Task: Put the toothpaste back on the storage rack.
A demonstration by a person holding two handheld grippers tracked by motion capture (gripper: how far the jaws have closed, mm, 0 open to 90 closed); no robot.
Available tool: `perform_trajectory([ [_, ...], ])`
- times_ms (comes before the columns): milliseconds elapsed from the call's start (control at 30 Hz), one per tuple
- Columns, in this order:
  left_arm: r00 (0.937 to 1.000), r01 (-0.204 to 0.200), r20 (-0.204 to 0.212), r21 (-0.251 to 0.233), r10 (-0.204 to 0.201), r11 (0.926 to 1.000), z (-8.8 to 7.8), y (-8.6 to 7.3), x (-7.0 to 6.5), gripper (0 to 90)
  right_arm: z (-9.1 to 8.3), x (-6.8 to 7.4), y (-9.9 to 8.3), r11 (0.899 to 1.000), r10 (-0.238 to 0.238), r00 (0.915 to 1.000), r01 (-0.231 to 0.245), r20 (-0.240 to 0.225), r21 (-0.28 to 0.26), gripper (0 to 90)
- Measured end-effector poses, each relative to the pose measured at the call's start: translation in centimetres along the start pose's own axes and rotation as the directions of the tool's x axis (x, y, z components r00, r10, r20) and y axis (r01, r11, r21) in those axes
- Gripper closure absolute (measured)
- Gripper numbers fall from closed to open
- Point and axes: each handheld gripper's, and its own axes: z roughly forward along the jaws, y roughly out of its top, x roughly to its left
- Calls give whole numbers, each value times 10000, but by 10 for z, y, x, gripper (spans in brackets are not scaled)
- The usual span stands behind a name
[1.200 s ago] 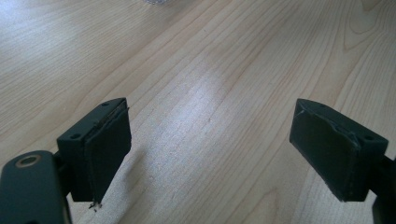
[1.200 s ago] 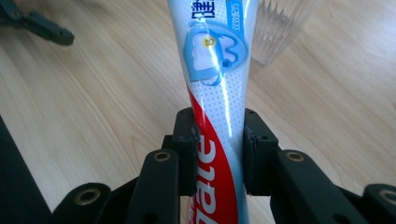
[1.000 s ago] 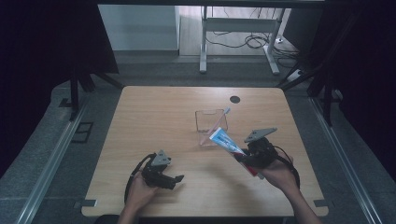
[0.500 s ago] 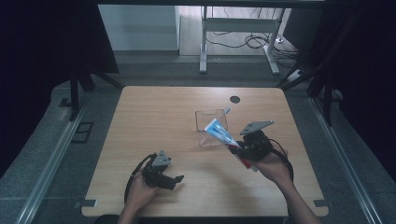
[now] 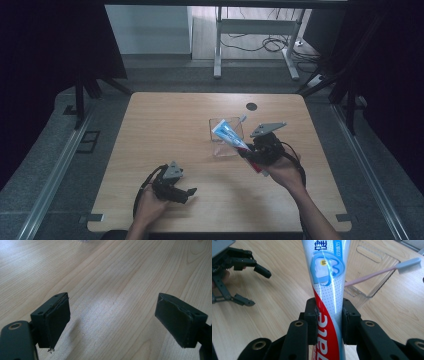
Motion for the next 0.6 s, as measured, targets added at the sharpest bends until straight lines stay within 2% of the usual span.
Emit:
perform_trajectory([
  [600, 10000, -36, -29, 41, 36, 10000, 1, 0, 0, 130, 14, -4, 20, 9982, 88, 9999, -96, -134, -590, 712],
])
